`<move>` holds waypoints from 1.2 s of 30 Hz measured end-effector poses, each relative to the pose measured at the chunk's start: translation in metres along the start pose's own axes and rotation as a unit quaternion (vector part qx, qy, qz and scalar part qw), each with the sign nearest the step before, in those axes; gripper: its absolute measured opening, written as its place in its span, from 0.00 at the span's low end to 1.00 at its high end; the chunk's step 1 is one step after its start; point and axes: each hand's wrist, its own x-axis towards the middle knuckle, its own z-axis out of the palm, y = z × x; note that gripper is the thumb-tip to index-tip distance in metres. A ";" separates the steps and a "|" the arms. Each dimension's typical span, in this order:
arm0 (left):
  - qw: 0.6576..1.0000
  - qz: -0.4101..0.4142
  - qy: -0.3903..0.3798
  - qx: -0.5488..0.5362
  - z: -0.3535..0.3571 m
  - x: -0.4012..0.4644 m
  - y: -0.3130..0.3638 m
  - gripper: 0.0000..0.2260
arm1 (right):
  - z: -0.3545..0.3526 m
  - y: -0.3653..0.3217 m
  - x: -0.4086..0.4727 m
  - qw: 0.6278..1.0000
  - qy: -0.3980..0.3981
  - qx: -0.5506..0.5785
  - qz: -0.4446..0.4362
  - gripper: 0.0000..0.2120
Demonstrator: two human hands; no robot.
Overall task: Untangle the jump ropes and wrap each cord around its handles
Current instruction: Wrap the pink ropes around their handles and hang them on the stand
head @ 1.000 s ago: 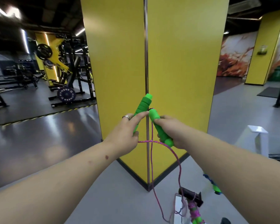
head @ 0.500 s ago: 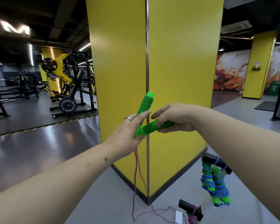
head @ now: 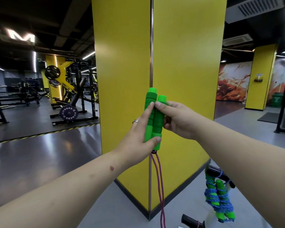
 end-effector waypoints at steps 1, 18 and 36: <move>1.000 0.000 0.001 -0.012 0.000 0.000 0.003 0.43 | 0.002 -0.001 0.000 1.000 0.006 0.005 -0.003 0.09; 0.986 -0.009 0.038 -0.165 0.000 -0.003 0.010 0.43 | 0.027 -0.004 0.002 0.997 0.014 0.077 -0.020 0.18; 0.805 0.245 -0.049 0.538 -0.028 0.015 -0.005 0.43 | 0.024 0.013 -0.015 0.959 -0.190 -0.156 0.143 0.12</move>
